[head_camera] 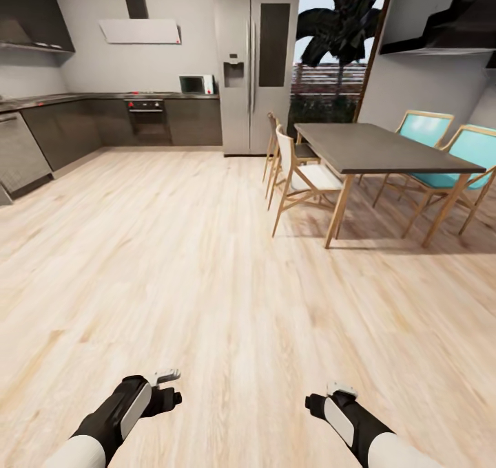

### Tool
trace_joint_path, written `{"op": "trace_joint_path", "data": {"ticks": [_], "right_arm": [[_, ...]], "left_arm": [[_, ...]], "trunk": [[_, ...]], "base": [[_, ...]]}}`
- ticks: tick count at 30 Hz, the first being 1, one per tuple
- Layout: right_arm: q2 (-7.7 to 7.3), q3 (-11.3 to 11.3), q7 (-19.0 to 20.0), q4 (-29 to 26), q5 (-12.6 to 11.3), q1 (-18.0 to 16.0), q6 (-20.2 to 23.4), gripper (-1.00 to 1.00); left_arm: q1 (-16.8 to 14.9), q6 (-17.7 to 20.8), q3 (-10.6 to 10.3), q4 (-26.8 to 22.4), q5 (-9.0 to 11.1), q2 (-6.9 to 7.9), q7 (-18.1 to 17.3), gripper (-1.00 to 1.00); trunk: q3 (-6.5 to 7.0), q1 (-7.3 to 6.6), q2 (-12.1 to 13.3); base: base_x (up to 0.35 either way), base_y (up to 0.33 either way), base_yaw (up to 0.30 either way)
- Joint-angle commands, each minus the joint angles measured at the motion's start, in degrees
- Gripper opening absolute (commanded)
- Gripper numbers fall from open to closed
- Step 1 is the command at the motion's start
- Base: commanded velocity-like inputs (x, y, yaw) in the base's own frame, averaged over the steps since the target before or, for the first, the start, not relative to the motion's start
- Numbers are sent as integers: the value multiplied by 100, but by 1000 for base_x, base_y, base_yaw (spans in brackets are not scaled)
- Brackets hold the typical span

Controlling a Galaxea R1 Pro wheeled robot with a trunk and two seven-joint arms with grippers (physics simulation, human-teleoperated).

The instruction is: Place each of the two pumpkins and all three candles from the living room inside a cabinet in the living room (use any cabinet), then make sure every cabinet is closed, and position the cauldron so it is next to a table in the living room.

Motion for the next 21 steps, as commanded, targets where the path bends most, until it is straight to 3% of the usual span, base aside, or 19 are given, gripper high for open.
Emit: {"op": "trace_joint_path", "data": {"ticks": [1,10,21], "right_arm": [[0,0,0,0,0,0,1,100],[1,1,0,0,0,0,3,100],[1,1,0,0,0,0,-6,100]], "left_arm": [[0,1,-2,0,0,0,0,100],[0,3,-9,0,0,-2,-8,100],[0,3,-20,0,0,-7,-9,100]], "trunk": [[0,0,0],[0,0,0],[0,0,0]], "base": [[292,-85,283],[195,-142,284],[14,-12,284]]}}
